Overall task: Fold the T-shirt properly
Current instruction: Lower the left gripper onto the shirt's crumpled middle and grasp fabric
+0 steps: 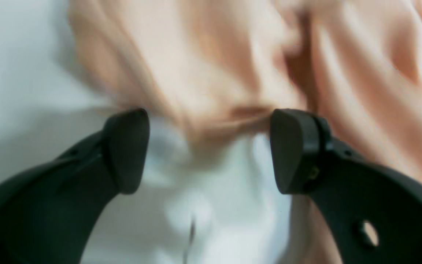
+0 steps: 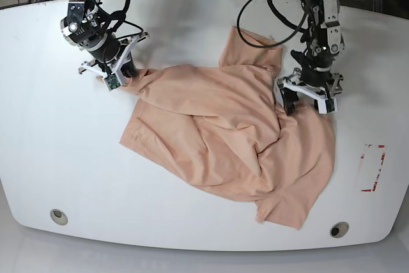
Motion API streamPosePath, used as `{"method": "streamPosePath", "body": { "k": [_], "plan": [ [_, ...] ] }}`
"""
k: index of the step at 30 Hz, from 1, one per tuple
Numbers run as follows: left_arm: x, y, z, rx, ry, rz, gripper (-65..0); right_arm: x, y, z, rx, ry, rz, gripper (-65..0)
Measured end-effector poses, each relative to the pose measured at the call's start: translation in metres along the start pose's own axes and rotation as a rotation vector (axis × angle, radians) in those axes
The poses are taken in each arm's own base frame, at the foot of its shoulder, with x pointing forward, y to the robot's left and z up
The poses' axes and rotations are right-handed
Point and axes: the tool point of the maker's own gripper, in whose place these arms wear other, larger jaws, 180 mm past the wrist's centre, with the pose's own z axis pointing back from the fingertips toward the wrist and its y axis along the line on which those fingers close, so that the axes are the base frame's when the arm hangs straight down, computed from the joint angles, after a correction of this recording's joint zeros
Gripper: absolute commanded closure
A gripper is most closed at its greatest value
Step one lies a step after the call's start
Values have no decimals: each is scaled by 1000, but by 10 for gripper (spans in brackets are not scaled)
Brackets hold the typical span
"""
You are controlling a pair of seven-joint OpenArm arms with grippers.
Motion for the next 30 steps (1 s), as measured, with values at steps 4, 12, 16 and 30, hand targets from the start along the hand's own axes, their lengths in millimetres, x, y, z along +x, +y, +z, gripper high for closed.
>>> {"method": "streamPosePath", "body": {
  "k": [4,12,16,30],
  "plan": [
    [7,-4,-8,-10,-8,0,-494,0,0,0,0,-3,1,0],
    [-5,-8,-25,-23,53,-1,-492,1,0,-1,3,-3,3,0],
    [-9,-10,-28,-29,64,-13,-460,-1,0,-1,1,4,0,0],
    [-14,-8,-33,-42,44,-40,-370,-1,-2,-1,-4,9,-1,-1]
  ]
}}
